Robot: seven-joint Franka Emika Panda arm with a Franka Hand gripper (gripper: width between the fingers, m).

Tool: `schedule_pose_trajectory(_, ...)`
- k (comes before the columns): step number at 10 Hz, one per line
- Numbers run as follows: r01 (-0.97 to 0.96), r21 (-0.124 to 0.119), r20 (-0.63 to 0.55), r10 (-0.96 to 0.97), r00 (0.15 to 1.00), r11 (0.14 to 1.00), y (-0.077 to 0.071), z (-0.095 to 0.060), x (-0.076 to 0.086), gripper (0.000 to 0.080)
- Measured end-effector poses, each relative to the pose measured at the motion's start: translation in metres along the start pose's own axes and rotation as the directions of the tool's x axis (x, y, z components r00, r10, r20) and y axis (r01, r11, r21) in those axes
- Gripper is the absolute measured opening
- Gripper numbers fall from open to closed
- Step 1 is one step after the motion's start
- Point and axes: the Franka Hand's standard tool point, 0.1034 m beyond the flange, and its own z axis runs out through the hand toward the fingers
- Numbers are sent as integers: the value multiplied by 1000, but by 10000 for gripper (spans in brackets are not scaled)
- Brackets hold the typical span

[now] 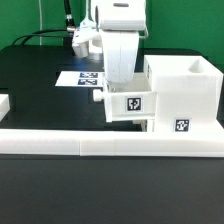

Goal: Assemble drawer

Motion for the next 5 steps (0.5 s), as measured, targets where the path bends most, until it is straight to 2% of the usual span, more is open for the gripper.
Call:
schedule_pose_trajectory(3,5,-2,1,-5,1000,1000,0,0,1,44)
schedule_pose_trajectory(5,20,-4,7,-20,1000,1000,1,0,8,44)
